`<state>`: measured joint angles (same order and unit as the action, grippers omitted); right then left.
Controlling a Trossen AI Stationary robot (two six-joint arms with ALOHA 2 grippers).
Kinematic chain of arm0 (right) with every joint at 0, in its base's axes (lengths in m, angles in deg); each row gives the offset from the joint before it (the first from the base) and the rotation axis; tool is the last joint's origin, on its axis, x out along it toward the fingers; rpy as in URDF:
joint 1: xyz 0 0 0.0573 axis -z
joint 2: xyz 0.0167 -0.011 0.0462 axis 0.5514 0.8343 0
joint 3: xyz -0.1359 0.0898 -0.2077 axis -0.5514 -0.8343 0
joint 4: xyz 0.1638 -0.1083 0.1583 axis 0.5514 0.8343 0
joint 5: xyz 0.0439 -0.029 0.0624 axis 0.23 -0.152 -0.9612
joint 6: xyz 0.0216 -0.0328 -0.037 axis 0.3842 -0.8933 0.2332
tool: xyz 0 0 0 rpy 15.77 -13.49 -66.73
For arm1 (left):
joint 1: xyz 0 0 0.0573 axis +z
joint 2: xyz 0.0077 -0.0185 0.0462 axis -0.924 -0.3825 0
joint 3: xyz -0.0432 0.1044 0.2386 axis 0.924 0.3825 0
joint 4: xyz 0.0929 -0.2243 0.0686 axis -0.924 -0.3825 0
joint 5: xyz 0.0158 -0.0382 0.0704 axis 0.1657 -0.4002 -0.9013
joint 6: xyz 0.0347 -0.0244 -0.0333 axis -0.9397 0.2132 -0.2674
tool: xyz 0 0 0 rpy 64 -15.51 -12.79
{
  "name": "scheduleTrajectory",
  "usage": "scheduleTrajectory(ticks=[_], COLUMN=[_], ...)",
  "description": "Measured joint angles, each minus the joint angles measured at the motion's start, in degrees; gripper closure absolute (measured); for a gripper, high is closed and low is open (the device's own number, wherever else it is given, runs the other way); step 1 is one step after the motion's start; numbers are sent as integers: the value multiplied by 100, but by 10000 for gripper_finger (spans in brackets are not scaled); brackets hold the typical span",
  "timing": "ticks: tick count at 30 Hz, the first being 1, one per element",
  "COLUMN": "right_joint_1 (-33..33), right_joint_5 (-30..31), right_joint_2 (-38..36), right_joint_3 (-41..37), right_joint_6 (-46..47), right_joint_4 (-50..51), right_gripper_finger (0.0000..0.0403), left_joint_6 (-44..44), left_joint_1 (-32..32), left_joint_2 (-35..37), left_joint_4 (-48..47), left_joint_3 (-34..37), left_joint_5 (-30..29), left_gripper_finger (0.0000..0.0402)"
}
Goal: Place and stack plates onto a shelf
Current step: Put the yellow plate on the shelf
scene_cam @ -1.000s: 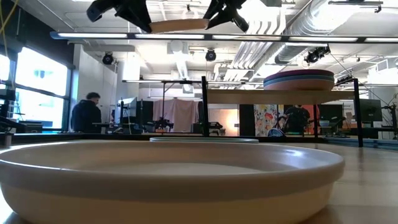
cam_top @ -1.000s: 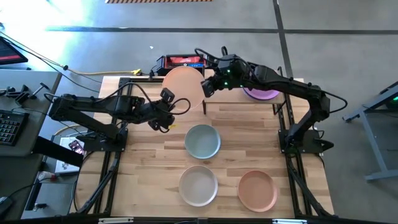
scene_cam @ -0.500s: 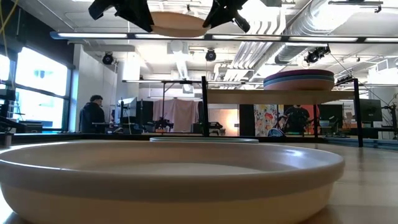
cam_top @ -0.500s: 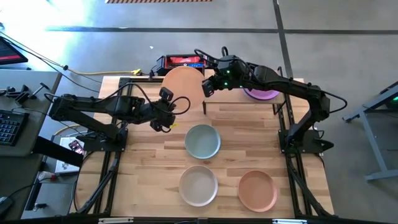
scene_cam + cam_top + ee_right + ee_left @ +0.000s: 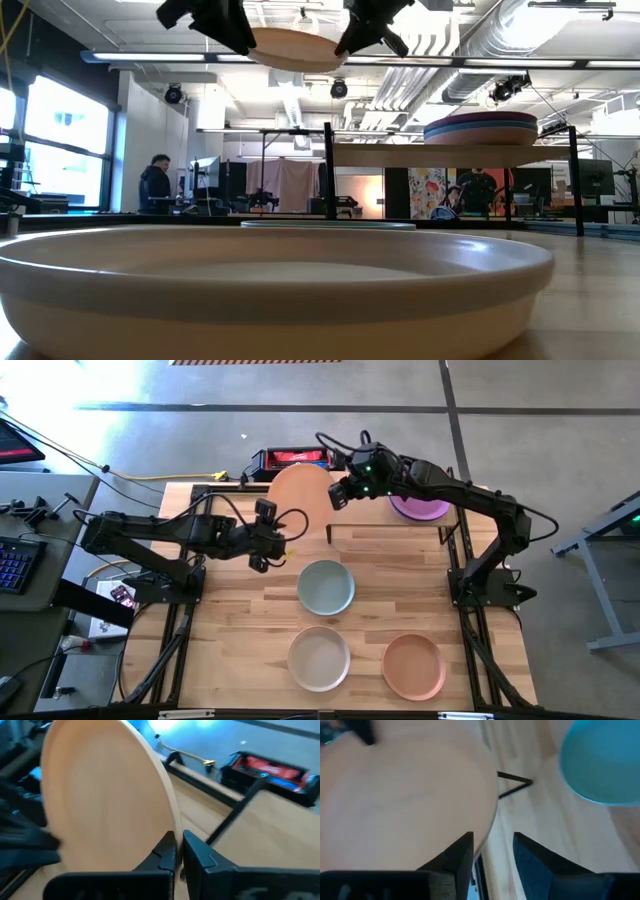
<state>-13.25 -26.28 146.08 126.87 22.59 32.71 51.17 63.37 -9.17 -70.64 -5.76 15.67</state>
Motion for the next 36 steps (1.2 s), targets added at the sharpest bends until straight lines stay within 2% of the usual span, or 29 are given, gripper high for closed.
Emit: scheduleTrajectory(ticks=[3, 7, 24, 36], right_joint_1=[142, 368, 1590, 1821], right_joint_5=[9, 4, -57, 7], right_joint_2=[0, -59, -398, -160], right_joint_3=[0, 0, 0, 0], right_joint_6=[-13, -159, -458, -467], right_joint_4=[45, 170, 1819, 2544], right_gripper_finger=[402, 402, 402, 403], left_joint_6=[31, -99, 36, 35], left_joint_1=[0, 0, 0, 0], left_joint_2=[30, 39, 37, 39], left_joint_4=[281, 413, 433, 437], left_joint_3=[0, 0, 2, 0], left_joint_5=[-349, -500, -501, -494], left_gripper_finger=[268, 268, 268, 268])
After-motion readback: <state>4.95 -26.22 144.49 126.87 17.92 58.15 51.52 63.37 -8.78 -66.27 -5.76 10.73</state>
